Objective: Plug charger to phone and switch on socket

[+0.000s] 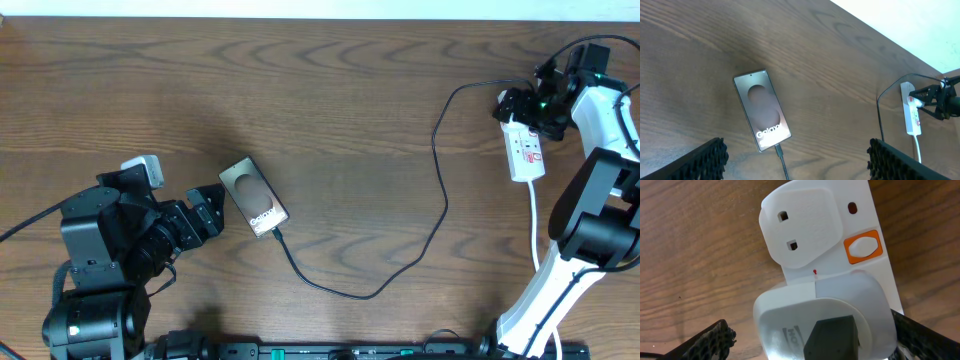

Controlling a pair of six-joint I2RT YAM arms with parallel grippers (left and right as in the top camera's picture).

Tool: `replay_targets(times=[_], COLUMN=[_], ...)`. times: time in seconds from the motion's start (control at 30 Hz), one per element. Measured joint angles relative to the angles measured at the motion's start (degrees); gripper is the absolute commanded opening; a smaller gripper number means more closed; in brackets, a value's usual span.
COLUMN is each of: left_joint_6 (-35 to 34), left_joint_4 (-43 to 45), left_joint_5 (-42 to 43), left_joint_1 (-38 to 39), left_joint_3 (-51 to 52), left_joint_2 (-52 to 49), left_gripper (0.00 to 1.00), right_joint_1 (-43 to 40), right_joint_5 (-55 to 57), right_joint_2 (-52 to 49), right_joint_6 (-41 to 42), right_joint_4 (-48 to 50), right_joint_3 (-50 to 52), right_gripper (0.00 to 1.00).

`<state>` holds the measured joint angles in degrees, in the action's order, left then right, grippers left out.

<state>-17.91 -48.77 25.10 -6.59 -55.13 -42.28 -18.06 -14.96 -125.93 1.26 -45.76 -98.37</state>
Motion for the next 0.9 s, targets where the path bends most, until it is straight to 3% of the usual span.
replay_targets(times=[0.47,0.9], left_joint_6=[0.0,0.0], left_joint_4=[-0.1,-0.1], left_joint_5=[0.0,0.0], left_joint_1=[0.0,0.0], left_joint_3=[0.0,0.0], left_joint_2=[0.0,0.0], left_gripper=[0.88,0.88], right_joint_1=[0.0,0.0], right_joint_5=[-0.6,-0.3], right_joint_2=[2.4,2.6], right_joint_6=[0.3,1.4], right_joint_4=[6.4,6.6], right_joint_3=[5.6,5.7], right_gripper=[0.91,0.91])
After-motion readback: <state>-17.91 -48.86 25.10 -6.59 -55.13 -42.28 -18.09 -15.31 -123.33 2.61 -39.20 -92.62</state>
